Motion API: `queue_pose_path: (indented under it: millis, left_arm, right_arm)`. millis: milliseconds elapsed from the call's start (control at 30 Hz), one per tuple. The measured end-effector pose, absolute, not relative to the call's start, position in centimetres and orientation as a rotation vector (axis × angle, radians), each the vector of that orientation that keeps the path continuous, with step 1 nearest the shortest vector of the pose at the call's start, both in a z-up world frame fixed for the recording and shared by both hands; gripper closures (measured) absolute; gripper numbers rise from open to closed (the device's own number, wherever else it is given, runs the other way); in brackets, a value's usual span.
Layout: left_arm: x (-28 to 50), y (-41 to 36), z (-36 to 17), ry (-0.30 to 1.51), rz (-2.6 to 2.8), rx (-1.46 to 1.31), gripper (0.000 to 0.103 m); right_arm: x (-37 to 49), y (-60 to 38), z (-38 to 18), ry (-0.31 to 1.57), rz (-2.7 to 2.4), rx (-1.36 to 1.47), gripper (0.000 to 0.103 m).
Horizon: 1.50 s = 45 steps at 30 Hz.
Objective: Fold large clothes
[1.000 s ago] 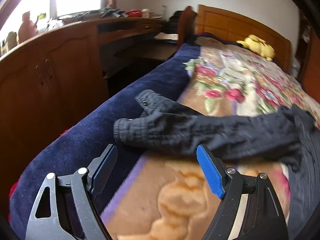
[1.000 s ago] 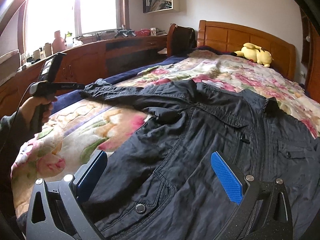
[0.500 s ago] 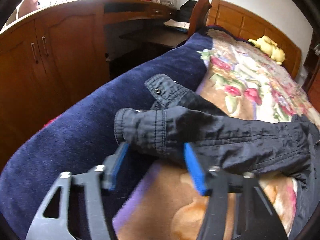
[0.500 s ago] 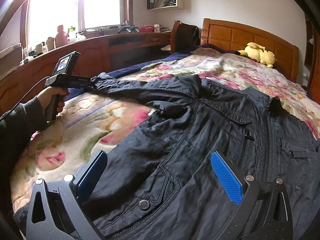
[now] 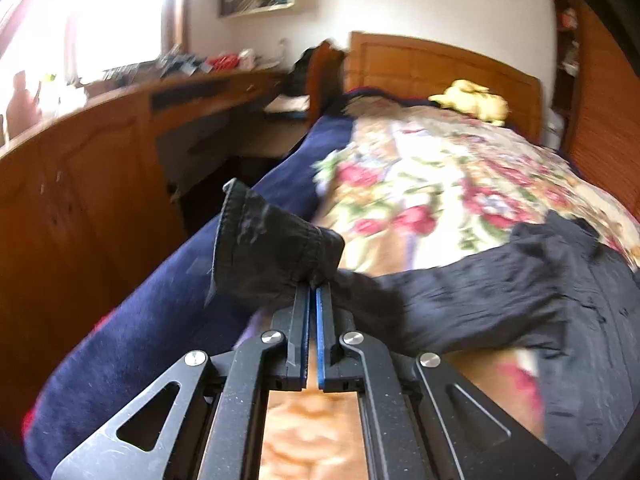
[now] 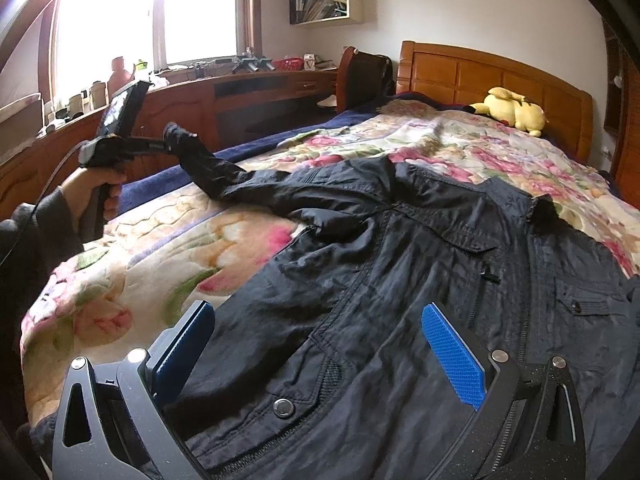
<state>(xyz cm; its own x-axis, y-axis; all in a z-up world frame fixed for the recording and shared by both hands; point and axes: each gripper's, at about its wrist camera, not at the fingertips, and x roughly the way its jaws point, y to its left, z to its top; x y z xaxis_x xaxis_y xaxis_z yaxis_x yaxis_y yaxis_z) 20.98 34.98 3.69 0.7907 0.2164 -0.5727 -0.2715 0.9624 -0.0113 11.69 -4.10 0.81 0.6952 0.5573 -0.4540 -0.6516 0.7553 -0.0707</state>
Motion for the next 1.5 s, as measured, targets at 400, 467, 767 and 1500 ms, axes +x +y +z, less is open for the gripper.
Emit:
queue_pose_path:
  millis: [400, 467, 767, 1500]
  left_arm:
    - [18.0, 17.2, 12.5, 0.489, -0.021, 0.079, 0.101]
    - [17.6, 14.1, 13.6, 0.475, -0.079, 0.091, 0.101]
    - [15.0, 2.9, 16.1, 0.446, -0.293, 0.145, 0.101]
    - [9.3, 3.0, 11.4, 0.508, -0.245, 0.075, 0.040]
  right_arm:
    - [8.5, -11.4, 3.3, 0.393, 0.569, -0.182, 0.000]
    - [8.0, -12.7, 3.4, 0.393, 0.559, -0.163, 0.000]
    - [6.7, -17.6, 5.2, 0.366, 0.511, -0.078, 0.000]
    - [6.5, -21.1, 5.3, 0.378, 0.484, -0.044, 0.000]
